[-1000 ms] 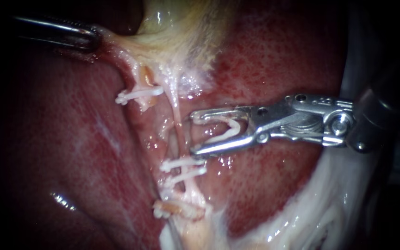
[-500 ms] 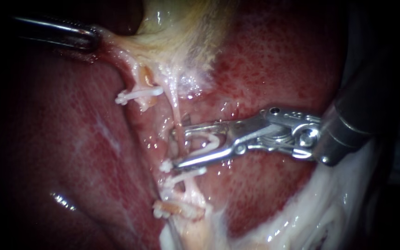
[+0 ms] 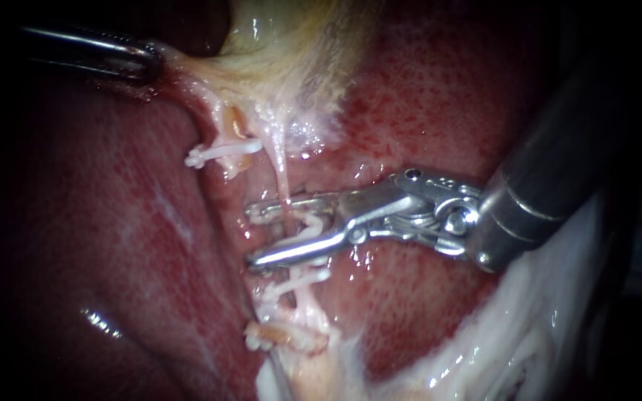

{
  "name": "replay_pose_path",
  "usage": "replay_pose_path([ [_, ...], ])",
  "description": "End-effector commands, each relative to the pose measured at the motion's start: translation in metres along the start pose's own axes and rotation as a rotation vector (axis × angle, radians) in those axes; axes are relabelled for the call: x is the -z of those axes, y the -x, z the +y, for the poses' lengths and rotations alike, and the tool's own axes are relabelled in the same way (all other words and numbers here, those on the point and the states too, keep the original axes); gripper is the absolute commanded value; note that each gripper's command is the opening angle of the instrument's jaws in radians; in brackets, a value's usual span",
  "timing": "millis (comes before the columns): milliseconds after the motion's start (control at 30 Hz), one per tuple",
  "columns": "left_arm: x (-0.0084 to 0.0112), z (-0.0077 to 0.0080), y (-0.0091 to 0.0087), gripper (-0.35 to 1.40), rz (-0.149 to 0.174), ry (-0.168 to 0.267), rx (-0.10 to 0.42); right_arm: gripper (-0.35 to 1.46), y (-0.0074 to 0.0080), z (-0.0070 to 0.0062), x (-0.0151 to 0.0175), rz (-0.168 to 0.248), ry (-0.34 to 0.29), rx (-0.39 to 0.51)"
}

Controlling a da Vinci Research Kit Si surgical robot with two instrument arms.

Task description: Clipping third clip right tube

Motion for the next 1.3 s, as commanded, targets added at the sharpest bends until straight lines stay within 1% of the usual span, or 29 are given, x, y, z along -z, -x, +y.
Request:
replay_pose_path([
  [33, 0.0, 0.0, 0.0, -0.35, 0.0, 0.0, 0.0, 0.5, -0.0004, -0.0002, 0.0001, 0.008, -0.004, -0.001],
  [200, -0.0001, 0.0, 0.0, -0.35, 0.0, 0.0, 0.0, 0.49, -0.0017, -0.0014, 0.0004, 0.038, -0.035, -0.018],
  [300, -0.0001, 0.0, 0.0, -0.35, 0.0, 0.0, 0.0, 0.49, -0.0022, -0.0021, 0.0002, 0.044, -0.056, -0.031],
  [467, -0.0001, 0.0, 0.0001, -0.35, 0.0, 0.0, 0.0, 0.48, -0.0024, -0.0026, 0.0, 0.049, -0.067, -0.037],
  [667, -0.0001, 0.0, 0.0001, -0.35, 0.0, -0.001, 0.0, 0.4, -0.003, -0.0027, 0.0004, 0.051, -0.069, -0.047],
  [933, -0.0002, 0.0, 0.0001, -0.35, 0.0, -0.001, 0.0, 0.12, -0.0039, -0.003, 0.0012, 0.053, -0.073, -0.052],
  [1067, -0.0002, -0.0001, 0.0001, -0.35, 0.0, -0.001, 0.0, -0.12, -0.0039, -0.0031, 0.0014, 0.052, -0.075, -0.077],
  [1167, -0.0002, -0.0001, 0.0001, -0.35, 0.0, -0.001, 0.0, -0.35, -0.0039, -0.0032, 0.0016, 0.051, -0.077, -0.1],
  [1267, -0.0002, -0.0001, 0.0001, -0.35, 0.0, -0.001, 0.0, -0.35, -0.0039, -0.0032, 0.0017, 0.052, -0.075, -0.124],
  [1300, -0.0002, -0.0001, 0.0001, -0.35, 0.0, -0.001, 0.0, -0.35, -0.0039, -0.0032, 0.0017, 0.047, -0.084, -0.13],
])
